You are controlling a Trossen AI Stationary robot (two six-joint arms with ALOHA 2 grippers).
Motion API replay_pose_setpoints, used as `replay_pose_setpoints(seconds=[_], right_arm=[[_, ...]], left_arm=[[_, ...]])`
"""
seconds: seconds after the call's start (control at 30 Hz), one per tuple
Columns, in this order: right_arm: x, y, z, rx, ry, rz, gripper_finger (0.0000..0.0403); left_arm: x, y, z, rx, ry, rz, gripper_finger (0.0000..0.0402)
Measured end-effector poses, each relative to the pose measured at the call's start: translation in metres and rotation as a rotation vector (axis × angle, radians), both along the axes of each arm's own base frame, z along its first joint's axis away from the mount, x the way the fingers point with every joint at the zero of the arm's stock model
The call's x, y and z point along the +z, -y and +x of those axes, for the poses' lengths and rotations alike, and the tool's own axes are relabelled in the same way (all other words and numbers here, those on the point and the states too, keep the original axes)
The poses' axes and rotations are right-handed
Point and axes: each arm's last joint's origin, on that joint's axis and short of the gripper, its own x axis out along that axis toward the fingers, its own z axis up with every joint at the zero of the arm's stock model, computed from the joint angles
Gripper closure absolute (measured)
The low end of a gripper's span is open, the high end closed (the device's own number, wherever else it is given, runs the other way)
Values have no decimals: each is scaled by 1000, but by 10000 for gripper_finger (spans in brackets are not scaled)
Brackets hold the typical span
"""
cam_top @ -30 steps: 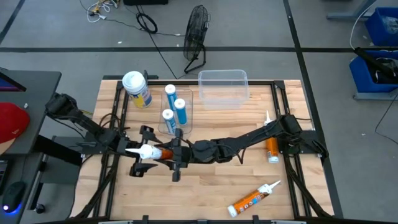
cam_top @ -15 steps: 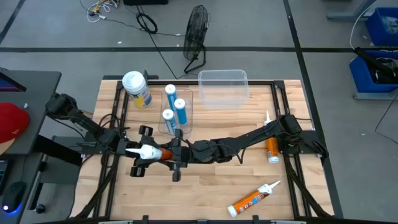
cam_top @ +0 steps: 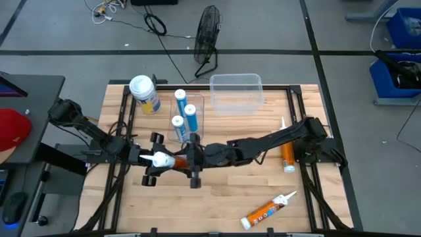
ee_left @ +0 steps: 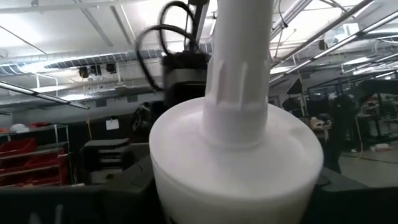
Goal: Pick & place silicon tubes, Sealant and Lysol wipes
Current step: Put the middle left orange sealant into the right transparent bin
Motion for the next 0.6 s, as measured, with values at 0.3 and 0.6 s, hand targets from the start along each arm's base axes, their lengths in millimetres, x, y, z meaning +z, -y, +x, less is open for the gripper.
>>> replay_pose_setpoints(seconds=[0.3,0.6], right_arm=[[10,35,3,103,-145,179,161],[14,45,7,130,-162,253,108]], left_arm=[[-4,-1,2,35,-61,-51,194],[-6,-1,3,44,-90,-61,194]])
